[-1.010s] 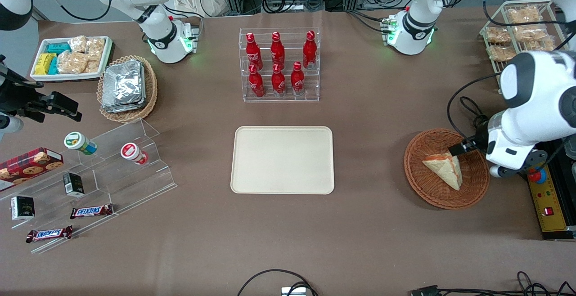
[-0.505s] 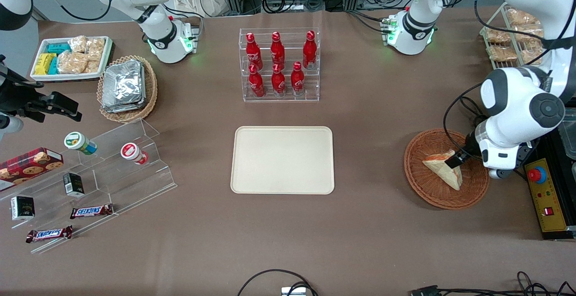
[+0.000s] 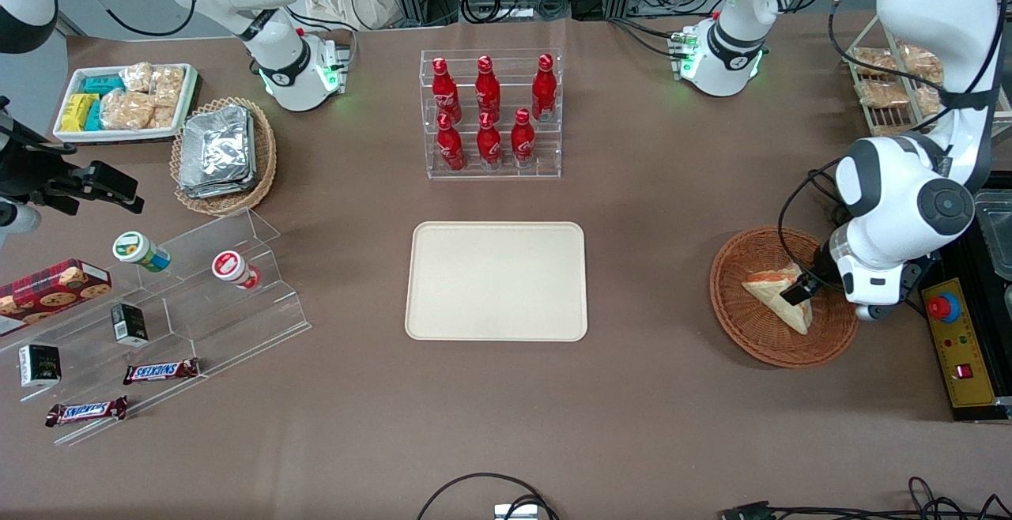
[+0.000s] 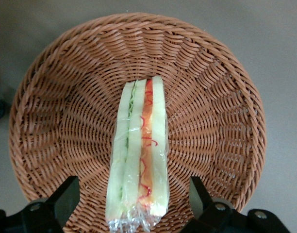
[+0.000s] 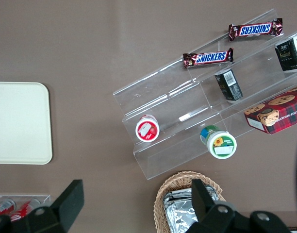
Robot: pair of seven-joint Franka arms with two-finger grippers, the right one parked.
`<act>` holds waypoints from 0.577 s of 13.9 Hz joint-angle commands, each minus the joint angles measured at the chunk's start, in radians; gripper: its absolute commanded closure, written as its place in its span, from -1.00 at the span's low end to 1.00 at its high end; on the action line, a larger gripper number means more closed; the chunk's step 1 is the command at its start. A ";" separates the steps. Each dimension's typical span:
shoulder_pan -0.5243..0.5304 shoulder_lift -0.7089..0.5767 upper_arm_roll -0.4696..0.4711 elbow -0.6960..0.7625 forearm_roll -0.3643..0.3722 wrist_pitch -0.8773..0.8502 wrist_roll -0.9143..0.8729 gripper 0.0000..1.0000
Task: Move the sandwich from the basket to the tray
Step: 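Close the left gripper on the wrapped sandwich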
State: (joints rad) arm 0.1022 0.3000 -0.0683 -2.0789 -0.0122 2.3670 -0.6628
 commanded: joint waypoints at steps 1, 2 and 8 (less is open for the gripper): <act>0.008 0.019 -0.008 -0.003 -0.034 0.027 -0.012 -1.00; 0.010 0.028 -0.008 -0.004 -0.034 0.029 -0.012 -1.00; 0.008 0.096 -0.008 0.005 -0.043 0.046 -0.011 -0.96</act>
State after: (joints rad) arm 0.1022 0.3659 -0.0684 -2.0859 -0.0457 2.3856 -0.6644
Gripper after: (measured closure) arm 0.000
